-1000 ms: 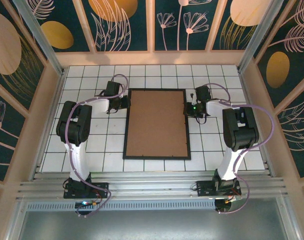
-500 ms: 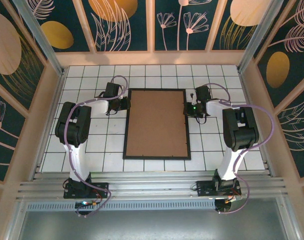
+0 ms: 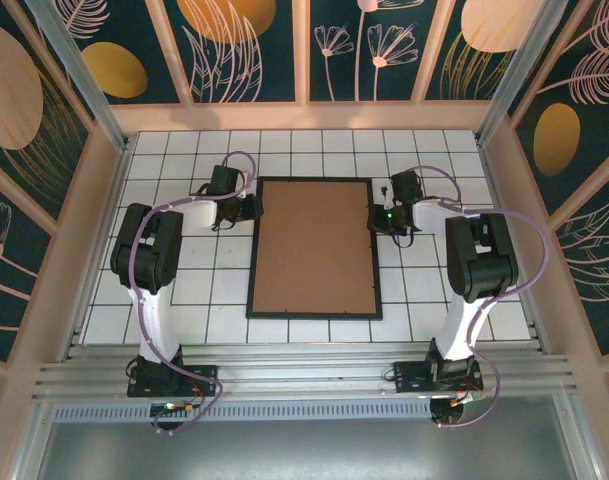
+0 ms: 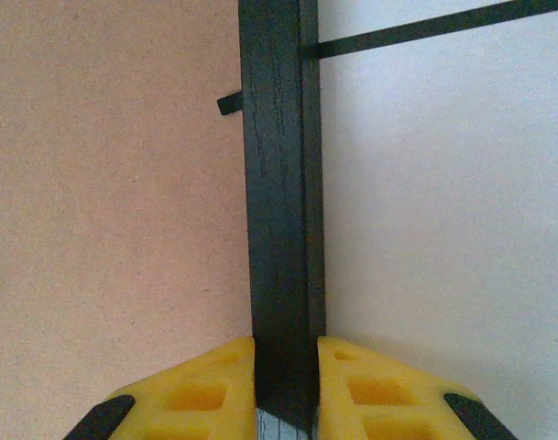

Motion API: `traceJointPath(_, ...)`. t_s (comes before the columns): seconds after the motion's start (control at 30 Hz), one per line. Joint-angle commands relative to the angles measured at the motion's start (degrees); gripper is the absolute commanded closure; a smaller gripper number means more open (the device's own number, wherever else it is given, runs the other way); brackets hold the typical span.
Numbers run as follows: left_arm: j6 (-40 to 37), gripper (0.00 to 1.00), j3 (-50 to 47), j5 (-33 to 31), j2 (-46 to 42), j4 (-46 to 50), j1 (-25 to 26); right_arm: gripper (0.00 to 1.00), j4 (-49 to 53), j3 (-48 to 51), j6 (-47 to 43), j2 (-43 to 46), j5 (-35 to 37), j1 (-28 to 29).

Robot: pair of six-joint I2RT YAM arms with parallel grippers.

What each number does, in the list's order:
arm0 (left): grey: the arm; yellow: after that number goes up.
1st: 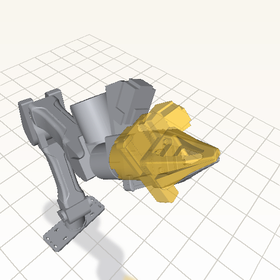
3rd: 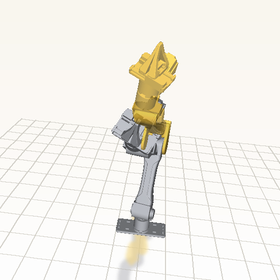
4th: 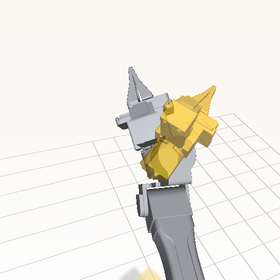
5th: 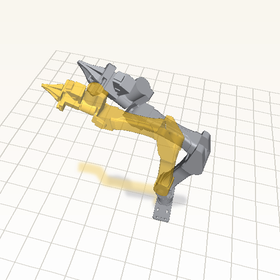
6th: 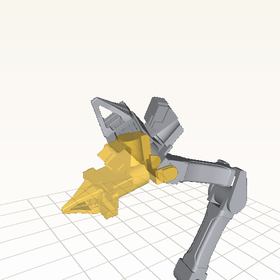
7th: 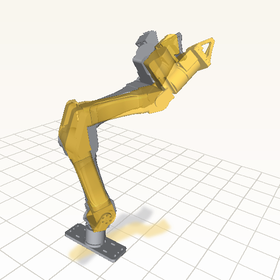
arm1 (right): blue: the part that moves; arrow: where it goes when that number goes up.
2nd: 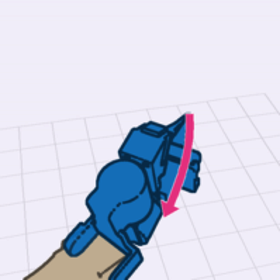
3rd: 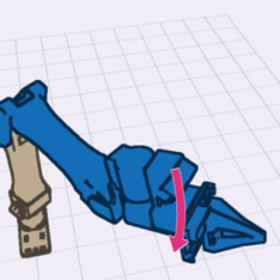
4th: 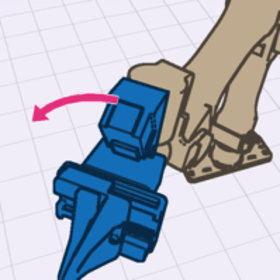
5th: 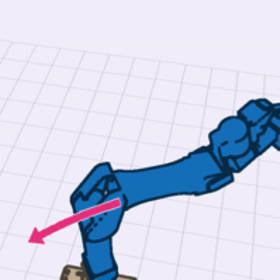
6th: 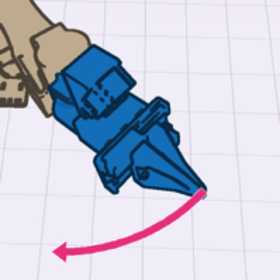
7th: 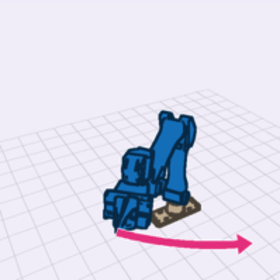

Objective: Put the photo into the frame

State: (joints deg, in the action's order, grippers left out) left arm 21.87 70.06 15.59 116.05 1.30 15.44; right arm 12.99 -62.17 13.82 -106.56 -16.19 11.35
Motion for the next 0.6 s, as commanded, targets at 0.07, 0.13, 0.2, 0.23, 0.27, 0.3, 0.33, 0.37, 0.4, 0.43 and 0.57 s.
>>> traceJointPath(0.07, -2.3, 0.68, 0.2, -0.8, 3.1, 4.4, 4.1, 0.8, 2.0, -1.0, -0.3, -3.0, 0.0, 1.5)
traceJointPath(0.13, -2.7, 0.66, 0.2, -2.9, 3.4, 5.1, 5.1, 0.8, 2.0, -1.1, -0.2, -3.4, 0.0, 1.7)
traceJointPath(0.2, -2.7, 0.65, 0.0, -4.7, 3.7, 5.7, 6.1, 0.8, 1.8, -1.0, -0.2, -3.4, 0.0, 1.8)
traceJointPath(0.23, -2.8, 0.64, -0.2, -5.4, 3.7, 5.7, 6.5, 0.8, 1.8, -1.0, -0.1, -3.5, 0.0, 1.9)
traceJointPath(0.27, -2.7, 0.63, -0.2, -6.1, 4.0, 5.9, 7.0, 0.8, 1.6, -1.0, 0.0, -3.6, 0.0, 1.9)
traceJointPath(0.3, -2.7, 0.62, -0.2, -6.8, 4.1, 6.1, 7.3, 0.8, 1.6, -1.0, 0.0, -3.7, 0.0, 2.0)
traceJointPath(0.33, -2.7, 0.61, -0.1, -7.6, 4.4, 6.3, 7.7, 0.8, 1.6, -1.0, 0.0, -3.8, -0.1, 2.0)
traceJointPath(0.37, -2.8, 0.61, 0.0, -8.1, 4.7, 6.5, 8.0, 0.8, 1.5, -1.0, 0.0, -3.9, -0.1, 2.0)
traceJointPath(0.4, -3.0, 0.6, 0.2, -8.8, 5.0, 6.9, 8.3, 0.81, 1.5, -1.0, 0.0, -3.9, -0.1, 2.1)
traceJointPath(0.43, -3.1, 0.59, 0.5, -9.4, 5.4, 7.3, 8.5, 0.81, 1.5, -1.0, 0.0, -4.0, -0.1, 2.0)
traceJointPath(0.57, -3.9, 0.56, 2.2, -11.8, 6.1, 9.5, 9.3, 0.81, 1.6, -0.9, -0.1, -3.8, 0.2, 2.1)
